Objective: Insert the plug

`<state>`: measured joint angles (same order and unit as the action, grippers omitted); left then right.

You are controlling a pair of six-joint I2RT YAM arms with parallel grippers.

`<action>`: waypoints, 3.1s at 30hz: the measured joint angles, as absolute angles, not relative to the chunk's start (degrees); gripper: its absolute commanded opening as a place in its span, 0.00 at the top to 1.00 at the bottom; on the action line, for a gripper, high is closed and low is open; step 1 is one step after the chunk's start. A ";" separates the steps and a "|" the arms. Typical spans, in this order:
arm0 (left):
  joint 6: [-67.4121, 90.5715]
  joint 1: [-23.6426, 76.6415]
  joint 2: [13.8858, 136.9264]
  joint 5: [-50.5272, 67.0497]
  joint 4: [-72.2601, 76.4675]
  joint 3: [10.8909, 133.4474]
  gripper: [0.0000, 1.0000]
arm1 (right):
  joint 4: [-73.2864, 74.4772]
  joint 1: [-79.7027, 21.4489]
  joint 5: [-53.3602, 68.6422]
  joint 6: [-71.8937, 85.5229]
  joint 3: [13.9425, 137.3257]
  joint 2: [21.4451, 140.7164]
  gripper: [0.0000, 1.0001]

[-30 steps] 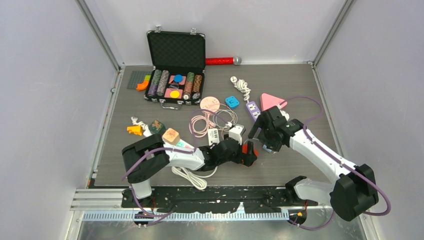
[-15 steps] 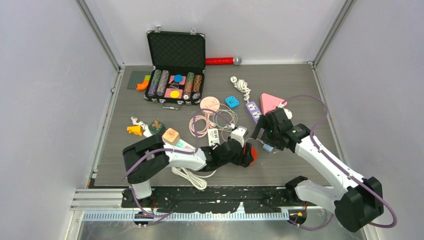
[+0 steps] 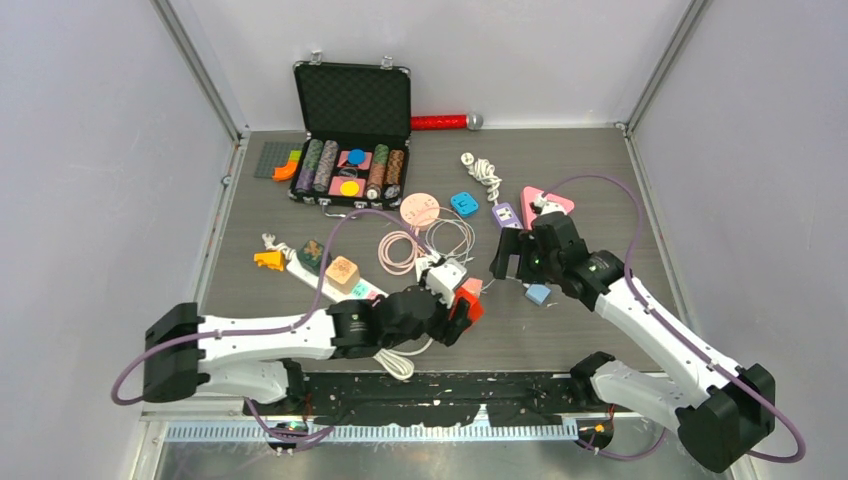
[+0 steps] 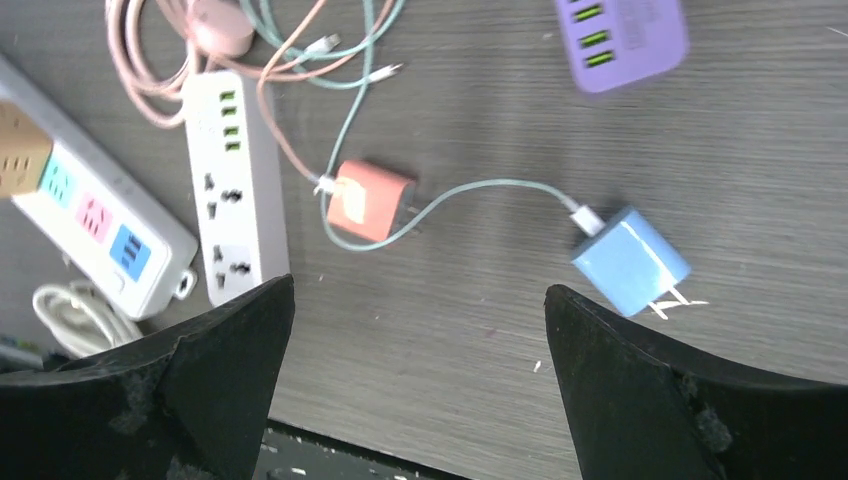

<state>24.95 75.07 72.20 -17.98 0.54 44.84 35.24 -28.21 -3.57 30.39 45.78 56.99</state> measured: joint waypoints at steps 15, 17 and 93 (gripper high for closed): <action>20.27 74.98 50.17 -27.29 -20.58 38.50 1.00 | 34.28 -45.82 -4.16 21.85 58.52 66.37 0.00; 19.79 74.96 48.58 -27.99 -22.26 38.50 1.00 | 33.69 -46.41 -2.37 21.12 59.07 68.05 0.03; 2.09 74.46 34.17 -25.06 -0.89 36.27 0.30 | -10.57 -51.86 27.31 58.81 46.33 63.26 0.78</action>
